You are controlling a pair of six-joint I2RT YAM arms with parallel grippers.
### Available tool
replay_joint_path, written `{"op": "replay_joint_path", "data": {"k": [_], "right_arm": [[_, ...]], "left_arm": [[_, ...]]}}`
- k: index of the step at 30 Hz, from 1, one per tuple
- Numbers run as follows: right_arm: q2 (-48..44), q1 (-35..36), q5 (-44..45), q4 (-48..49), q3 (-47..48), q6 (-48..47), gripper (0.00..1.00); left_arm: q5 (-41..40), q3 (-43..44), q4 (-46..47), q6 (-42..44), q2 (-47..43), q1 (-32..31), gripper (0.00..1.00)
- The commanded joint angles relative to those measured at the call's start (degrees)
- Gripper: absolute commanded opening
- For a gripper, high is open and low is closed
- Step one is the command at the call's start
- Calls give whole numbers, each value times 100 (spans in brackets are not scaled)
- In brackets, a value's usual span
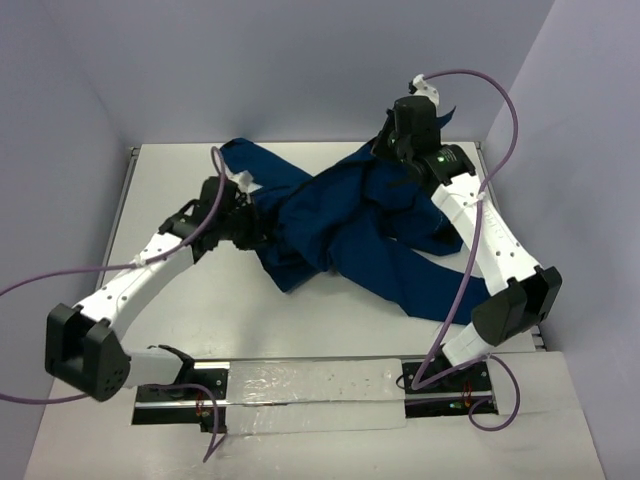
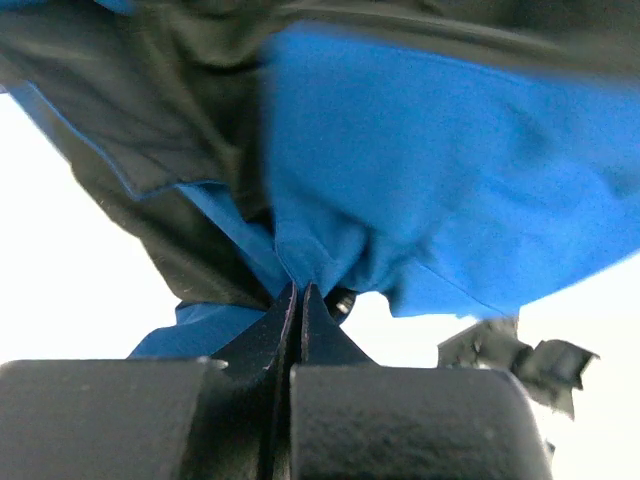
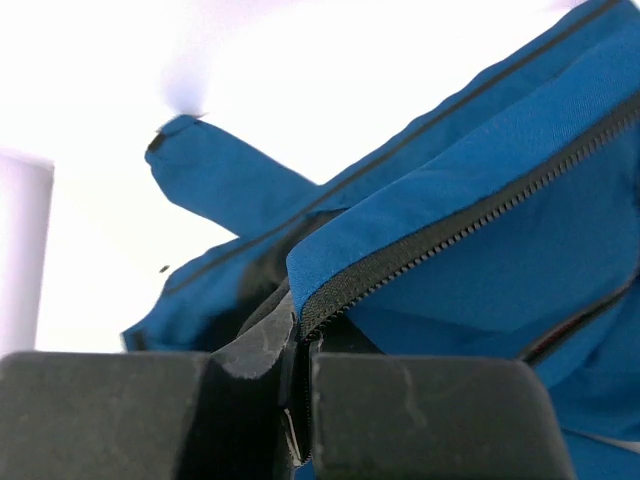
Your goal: Zip up the jacket
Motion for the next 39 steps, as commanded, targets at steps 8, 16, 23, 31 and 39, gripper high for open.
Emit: {"op": "replay_joint_path", "data": {"k": [8,16,23,31,39], "right_arm": [[1723,-322,944,-838,1016,-569,55],[827,-354,503,-781,379,-699,85],[-442,-336,172,-853,-949,-454,88],[-1360,316,-579,-770,-2534,-50,88],[-1012,885,-966,14,-3639,597,62]], "left_arm": [[-1157,1319,-899,-797,959,-2506,38],[-2278,2369,-2366,110,780,-1687,86],[-2049,2005,-1757,556,692,-56,87],[-2231,2161,-1324,476,2215,104,99],[-1680,1944,-853,278,2904,257,24]]}}
